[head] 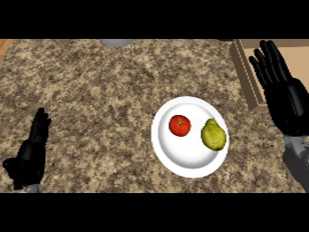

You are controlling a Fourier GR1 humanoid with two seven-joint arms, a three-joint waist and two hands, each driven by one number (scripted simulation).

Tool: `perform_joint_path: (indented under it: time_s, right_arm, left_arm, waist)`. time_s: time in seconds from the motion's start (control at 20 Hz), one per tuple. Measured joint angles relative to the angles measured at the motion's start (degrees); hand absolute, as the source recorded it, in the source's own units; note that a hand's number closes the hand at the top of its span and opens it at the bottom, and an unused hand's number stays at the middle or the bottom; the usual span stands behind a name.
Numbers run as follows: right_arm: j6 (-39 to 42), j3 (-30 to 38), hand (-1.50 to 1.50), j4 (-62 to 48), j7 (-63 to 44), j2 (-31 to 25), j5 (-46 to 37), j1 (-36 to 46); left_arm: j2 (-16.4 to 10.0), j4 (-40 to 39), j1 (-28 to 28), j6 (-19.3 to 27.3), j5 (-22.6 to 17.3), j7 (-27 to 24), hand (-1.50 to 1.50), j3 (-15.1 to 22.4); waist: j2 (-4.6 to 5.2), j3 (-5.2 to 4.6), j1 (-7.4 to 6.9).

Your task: Pick the tomato from the plate and place it in the cardboard box

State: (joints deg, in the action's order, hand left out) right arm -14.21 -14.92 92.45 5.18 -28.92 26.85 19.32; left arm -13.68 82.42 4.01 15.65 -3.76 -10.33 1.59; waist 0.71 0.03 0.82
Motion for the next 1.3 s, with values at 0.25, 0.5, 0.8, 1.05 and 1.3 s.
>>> perform_joint_path:
  time_s: [0.25, 0.5, 0.8, 1.05, 1.3]
  right_arm:
    - [-9.6, 1.6, -1.50, 4.2, -4.4, -2.8, -7.1, 0.1]
    - [-16.9, -1.2, -1.50, 5.1, -12.8, -10.8, -19.1, -3.4]
    - [-21.4, -8.9, -1.50, 11.9, -21.7, -16.5, -35.1, -8.1]
    - [-16.2, -14.9, -1.50, 16.4, -32.7, -19.6, -46.1, -6.1]
    - [-2.8, -20.5, -1.50, 18.5, -46.2, -20.5, -48.9, 0.5]
  left_arm:
    - [-5.0, 2.4, -4.5, -4.9, 2.4, 1.0, 0.00, 2.2]
    - [-9.0, 4.0, -8.8, -11.2, 2.9, 1.5, 0.00, 4.7]
    - [-10.5, 5.5, -13.3, -16.3, 2.0, 4.2, 0.00, 6.3]
    - [-10.6, 6.1, -15.1, -18.4, 1.7, 5.6, 0.00, 6.7]
    - [-9.6, 6.1, -17.3, -18.8, 2.0, 7.0, 0.00, 7.5]
  waist:
    - [-1.00, -0.15, 1.14]
    - [-1.50, -0.43, 3.31]
    - [-1.24, -0.27, 1.46]
    - [-1.04, -0.24, 0.00]
    - [-0.81, -0.31, -1.26]
